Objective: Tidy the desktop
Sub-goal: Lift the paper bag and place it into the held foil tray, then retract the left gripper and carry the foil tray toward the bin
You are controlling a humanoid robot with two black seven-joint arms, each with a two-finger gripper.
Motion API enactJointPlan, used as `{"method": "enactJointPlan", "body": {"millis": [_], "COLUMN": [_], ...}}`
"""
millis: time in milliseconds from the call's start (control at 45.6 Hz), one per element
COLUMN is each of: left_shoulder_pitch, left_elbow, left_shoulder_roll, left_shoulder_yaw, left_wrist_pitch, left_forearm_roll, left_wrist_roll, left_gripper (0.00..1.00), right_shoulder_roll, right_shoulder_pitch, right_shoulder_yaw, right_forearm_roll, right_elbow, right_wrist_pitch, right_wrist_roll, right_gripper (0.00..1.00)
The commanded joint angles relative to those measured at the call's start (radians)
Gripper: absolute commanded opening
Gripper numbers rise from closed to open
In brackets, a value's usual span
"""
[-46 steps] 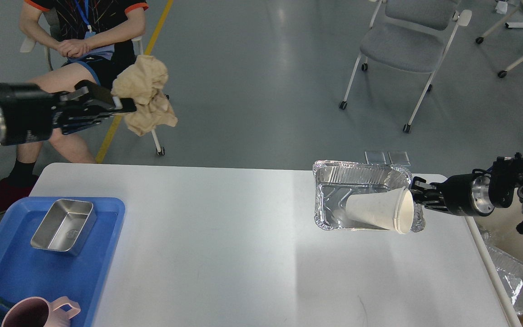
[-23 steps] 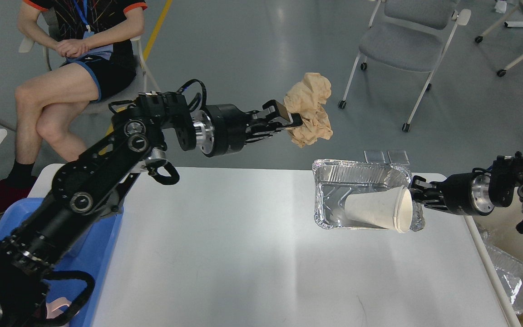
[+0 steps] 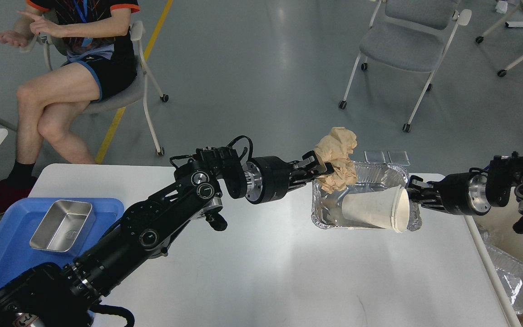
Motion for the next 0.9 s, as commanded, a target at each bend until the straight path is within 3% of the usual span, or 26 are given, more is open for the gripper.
{"method": "enactJointPlan", "body": {"millis": [0, 110, 482, 877], "left_shoulder_pitch": [0.000, 0.002, 0.023, 0.111], "left_elbow": [0.023, 0.026, 0.026, 0.116], "left_shoulder_roll": [0.000, 0.000, 0.002, 0.028], "left_shoulder_yaw": [0.000, 0.000, -0.032, -0.473], "left_wrist_pitch": [0.012, 0.014, 0.017, 0.087], "left_forearm_roll": [-0.013, -0.019, -0.056, -0.521], "left_wrist_roll": [0.009, 0.014, -0.003, -0.005], "left_gripper": [0.66, 0.81, 0.87, 0.89], "right_shoulder_roll": [-0.002, -0.002, -0.002, -0.003], "right_shoulder_pitch": [0.000, -0.002, -0.002, -0.008], "right_shoulder_yaw": [0.000, 0.000, 0.000, 0.000], "right_forearm_roll": [0.000, 0.000, 0.000, 0.000], "right_elbow": [0.000, 0.000, 0.000, -0.003], "right_wrist_pitch": [0.000, 0.000, 0.000, 0.000], "right_wrist_roll": [0.000, 0.000, 0.000, 0.000], "right_gripper": [0.00, 0.00, 0.00, 0.00]}}
